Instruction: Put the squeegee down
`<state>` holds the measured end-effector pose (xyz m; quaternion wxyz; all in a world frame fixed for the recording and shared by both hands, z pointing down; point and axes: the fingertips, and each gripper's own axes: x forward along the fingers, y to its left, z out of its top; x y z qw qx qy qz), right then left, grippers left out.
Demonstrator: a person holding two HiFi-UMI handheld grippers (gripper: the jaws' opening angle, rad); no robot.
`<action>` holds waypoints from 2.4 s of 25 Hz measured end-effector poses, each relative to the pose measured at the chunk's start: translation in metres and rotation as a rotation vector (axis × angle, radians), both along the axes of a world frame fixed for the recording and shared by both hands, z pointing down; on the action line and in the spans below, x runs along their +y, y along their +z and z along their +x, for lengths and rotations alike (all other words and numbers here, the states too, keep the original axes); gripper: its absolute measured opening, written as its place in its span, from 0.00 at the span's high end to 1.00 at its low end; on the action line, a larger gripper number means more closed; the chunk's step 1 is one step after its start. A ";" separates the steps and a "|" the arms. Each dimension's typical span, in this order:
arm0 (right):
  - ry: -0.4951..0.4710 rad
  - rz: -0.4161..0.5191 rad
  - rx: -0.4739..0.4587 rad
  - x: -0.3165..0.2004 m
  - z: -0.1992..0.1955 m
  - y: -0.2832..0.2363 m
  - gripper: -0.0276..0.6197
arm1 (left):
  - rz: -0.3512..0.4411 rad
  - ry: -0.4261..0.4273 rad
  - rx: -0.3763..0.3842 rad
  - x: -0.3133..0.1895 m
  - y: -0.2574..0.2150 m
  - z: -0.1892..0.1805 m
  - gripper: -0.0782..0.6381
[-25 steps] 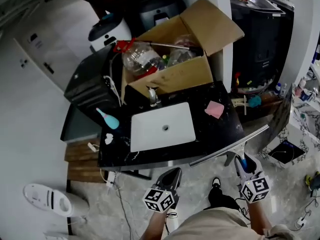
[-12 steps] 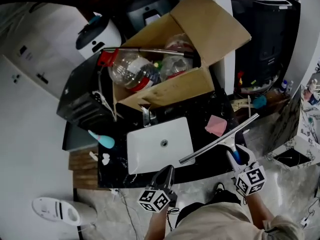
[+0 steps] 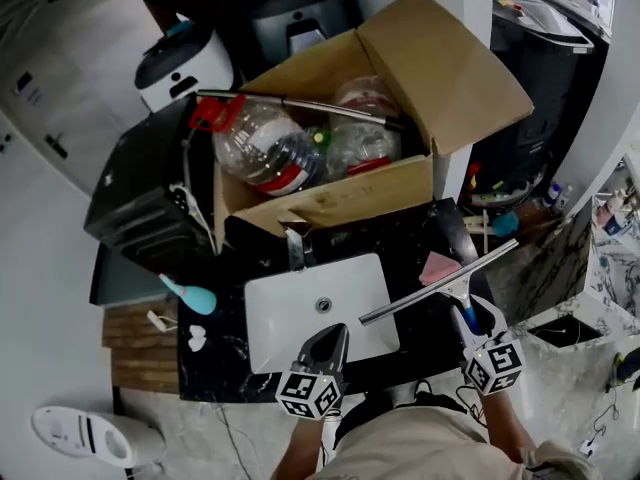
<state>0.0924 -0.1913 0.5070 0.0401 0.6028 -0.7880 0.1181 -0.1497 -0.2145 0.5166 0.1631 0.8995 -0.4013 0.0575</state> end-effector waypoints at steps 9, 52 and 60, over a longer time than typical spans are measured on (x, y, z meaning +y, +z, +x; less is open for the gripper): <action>0.064 0.007 0.126 -0.065 0.009 -0.019 0.76 | -0.014 0.150 0.081 -0.042 0.002 0.008 0.87; 0.108 -0.398 0.051 -0.203 0.061 0.141 0.74 | -0.128 0.016 -0.031 -0.051 0.023 0.014 0.87; 0.052 -0.314 -0.020 -0.148 0.040 0.098 0.75 | -0.108 0.038 -0.017 -0.041 0.019 0.017 0.87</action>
